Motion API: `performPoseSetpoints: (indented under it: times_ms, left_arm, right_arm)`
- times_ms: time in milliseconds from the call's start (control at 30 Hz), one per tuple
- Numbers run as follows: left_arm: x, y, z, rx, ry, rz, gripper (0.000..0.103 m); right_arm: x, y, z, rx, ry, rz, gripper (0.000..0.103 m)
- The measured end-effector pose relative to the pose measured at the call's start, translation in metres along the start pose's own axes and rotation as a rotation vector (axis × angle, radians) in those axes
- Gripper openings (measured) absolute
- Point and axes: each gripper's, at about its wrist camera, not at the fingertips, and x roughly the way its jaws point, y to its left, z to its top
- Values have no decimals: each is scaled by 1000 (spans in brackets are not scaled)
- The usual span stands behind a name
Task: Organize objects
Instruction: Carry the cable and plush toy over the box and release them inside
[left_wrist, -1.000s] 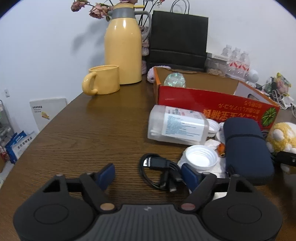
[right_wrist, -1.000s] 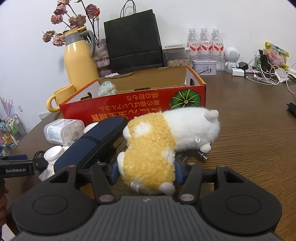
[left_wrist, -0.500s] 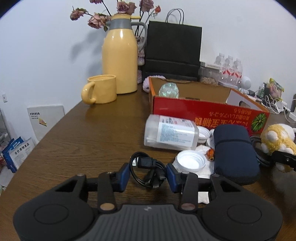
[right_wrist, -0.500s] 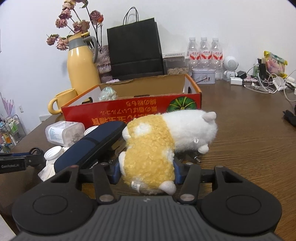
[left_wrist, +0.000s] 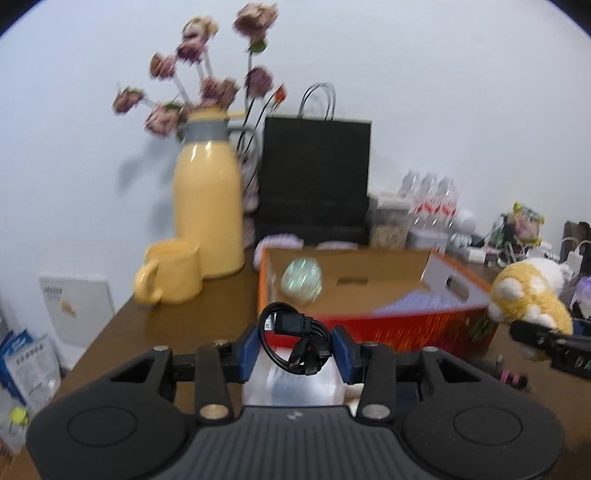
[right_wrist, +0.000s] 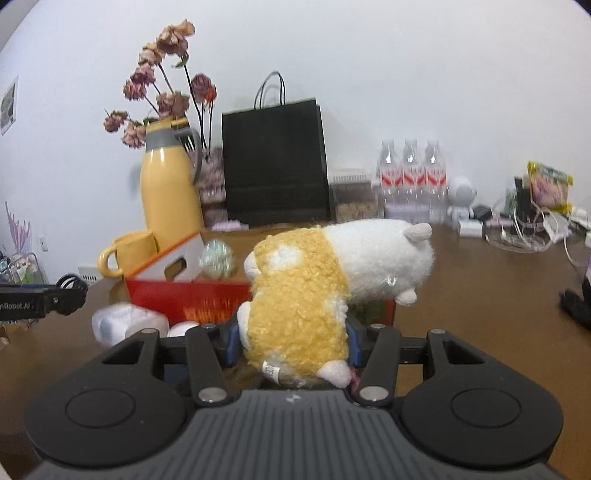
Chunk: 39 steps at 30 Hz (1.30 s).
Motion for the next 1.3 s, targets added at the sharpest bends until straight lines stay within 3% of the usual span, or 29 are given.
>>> performPoseSetpoints:
  times_ms: [367, 633, 967, 1200, 1267, 1300]
  left_arm:
    - [46, -44, 53, 27, -71, -47, 41]
    - [103, -54, 71, 25, -27, -26, 41]
    - [165, -44, 63, 11, 65, 19, 41]
    - [169, -47, 54, 33, 78, 31, 43]
    - [167, -45, 52, 19, 78, 34, 64]
    - [166, -43, 52, 8, 74, 40, 88]
  right_arm:
    - [46, 8, 42, -35, -65, 32, 52]
    - [97, 2, 60, -43, -30, 48, 52]
    - [148, -3, 52, -60, 52, 46, 52]
    - [151, -4, 47, -67, 84, 43, 56]
    - [152, -5, 46, -67, 106, 30, 65]
    - [152, -6, 45, -70, 116, 29, 81]
